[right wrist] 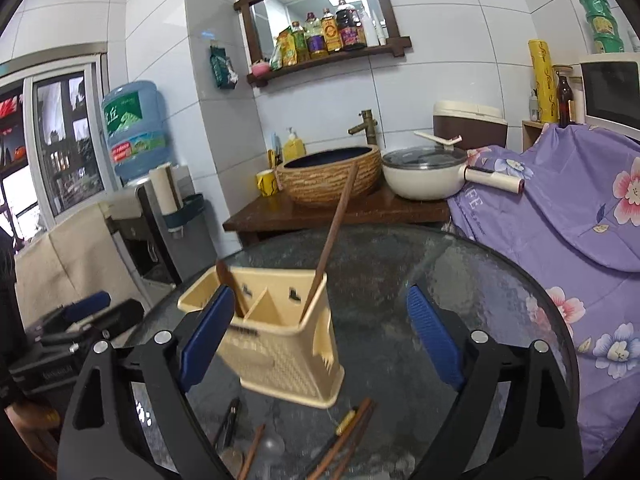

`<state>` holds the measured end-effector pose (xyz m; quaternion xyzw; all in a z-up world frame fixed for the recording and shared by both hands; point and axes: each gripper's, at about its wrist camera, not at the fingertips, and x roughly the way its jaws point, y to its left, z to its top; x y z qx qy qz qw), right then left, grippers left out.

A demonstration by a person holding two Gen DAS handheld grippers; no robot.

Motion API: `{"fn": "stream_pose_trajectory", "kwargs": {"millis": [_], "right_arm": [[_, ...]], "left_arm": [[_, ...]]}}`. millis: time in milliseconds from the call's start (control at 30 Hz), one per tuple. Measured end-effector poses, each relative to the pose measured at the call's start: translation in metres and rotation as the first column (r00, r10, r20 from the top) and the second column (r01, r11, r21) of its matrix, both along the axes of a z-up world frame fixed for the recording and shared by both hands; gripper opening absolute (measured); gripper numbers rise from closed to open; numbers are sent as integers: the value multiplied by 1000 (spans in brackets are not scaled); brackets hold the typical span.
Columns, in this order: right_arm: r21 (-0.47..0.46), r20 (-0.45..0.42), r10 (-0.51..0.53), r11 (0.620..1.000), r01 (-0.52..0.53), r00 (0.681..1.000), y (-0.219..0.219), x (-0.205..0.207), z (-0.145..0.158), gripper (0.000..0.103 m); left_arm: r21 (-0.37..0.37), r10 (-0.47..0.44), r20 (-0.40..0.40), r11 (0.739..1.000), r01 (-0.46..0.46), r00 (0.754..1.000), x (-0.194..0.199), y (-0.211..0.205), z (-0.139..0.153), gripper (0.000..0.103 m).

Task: Organize utensils
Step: 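Open the left tool to leave the ladle in the holder while the right tool releases the chopstick, then move both tools back down to the remaining utensils on the table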

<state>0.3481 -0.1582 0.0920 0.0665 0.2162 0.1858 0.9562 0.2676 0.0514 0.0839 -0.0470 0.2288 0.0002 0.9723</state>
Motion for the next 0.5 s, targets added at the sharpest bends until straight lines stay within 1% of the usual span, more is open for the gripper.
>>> {"fn": "stream_pose_trajectory", "kwargs": {"millis": [67,200,300,400,500], "right_arm": [[-12,-22,7,1000,-7,1000,-1,-10,-11,88],[-47,-103,25,998,-30,994,-1,-28,-41,88],[-87,-149,29,995,-43,988,1,-38,-62,88],[-126,-190,32,991,-56,981,5,-46,-83,88],[-138,-244,38,988,-74,969,7,-51,-103,88]], "left_arm": [[10,1,-30,1000,-1,1000,-7,2,-9,97],[4,31,-81,1000,-31,996,-22,8,-32,97],[24,44,-125,999,-41,991,-28,10,-49,97],[22,36,-164,999,-32,986,-33,11,-66,97],[21,42,-200,999,-39,979,-37,12,-81,97]]}}
